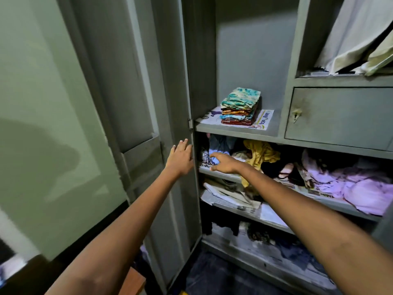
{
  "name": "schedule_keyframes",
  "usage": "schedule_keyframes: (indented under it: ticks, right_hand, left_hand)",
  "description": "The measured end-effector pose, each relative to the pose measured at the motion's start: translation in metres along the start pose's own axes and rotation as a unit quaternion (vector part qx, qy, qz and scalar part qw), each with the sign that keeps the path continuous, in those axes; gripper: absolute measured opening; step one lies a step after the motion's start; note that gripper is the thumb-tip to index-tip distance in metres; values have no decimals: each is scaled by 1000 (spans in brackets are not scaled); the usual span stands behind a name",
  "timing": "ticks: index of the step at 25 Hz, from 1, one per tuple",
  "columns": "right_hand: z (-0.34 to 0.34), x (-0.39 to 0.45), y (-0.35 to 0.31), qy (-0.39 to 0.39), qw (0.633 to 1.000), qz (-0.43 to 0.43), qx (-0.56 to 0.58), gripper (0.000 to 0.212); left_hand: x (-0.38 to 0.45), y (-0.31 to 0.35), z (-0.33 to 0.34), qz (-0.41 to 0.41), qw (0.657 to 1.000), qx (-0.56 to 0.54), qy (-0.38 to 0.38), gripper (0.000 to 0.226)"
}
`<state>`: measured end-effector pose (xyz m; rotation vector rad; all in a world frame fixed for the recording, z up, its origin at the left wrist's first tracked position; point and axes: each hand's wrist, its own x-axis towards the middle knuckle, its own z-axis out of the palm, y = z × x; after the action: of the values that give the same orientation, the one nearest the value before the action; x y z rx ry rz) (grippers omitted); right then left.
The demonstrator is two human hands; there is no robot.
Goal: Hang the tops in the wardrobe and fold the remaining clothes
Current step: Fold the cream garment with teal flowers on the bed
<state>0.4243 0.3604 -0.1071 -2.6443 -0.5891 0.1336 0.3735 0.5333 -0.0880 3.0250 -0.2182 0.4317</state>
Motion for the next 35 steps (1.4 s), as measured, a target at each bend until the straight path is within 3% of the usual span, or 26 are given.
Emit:
schedule_keyframes:
  ticks: [3, 8, 11, 13, 16, 18, 21, 23, 24, 25, 27, 28, 32, 35]
  right_hand:
    - [6, 8, -73, 12, 998, -46, 30, 55]
    - [39, 14, -184, -21, 991, -127, 37, 68]
    - [48, 22, -229, -30, 989, -139, 29, 78]
    - [53, 26, -243, -46, 989, -138, 20, 80]
    - [60, 33, -246, -90, 989, -121, -2, 70]
    - [64, 33, -248, -75, 993, -90, -10, 63]
    - [72, 26, -246, -31, 998, -60, 6, 69]
    - [73, 17, -236, -17, 997, -73, 11, 50]
    - [75, 11, -227, -16, 997, -78, 14, 39]
    - [77, 6, -216, -9, 996, -83, 23, 44]
    - [75, -10, -192, 7, 995, -95, 35, 76]
    - [73, -17, -180, 24, 993, -106, 36, 81]
    - [59, -49, -133, 153, 976, -120, 93, 49]
    - [46, -60, -93, 240, 954, -74, 163, 53]
  left_hand:
    - [-38, -55, -34, -14, 997, 49, 57, 59]
    - [-89, -127, -63, 18, 980, 25, 197, 70]
    - [-101, -140, -70, -38, 954, -85, 284, 71]
    - [-103, -139, -76, -106, 928, -201, 295, 73]
    - [-95, -140, -76, -165, 905, -323, 224, 75]
    - [-85, -145, -71, -179, 888, -375, 199, 78]
    - [-77, -141, -62, -193, 860, -417, 220, 73]
    - [-77, -128, -62, -203, 847, -425, 248, 67]
    - [-78, -120, -61, -198, 846, -418, 266, 64]
    - [-79, -113, -58, -186, 849, -402, 288, 61]
    - [-80, -95, -53, -146, 857, -362, 335, 52]
    - [-77, -85, -49, -129, 855, -349, 361, 46]
    - [-62, -31, -40, -71, 826, -359, 429, 21]
    - [-44, 15, -31, -6, 831, -361, 424, 15]
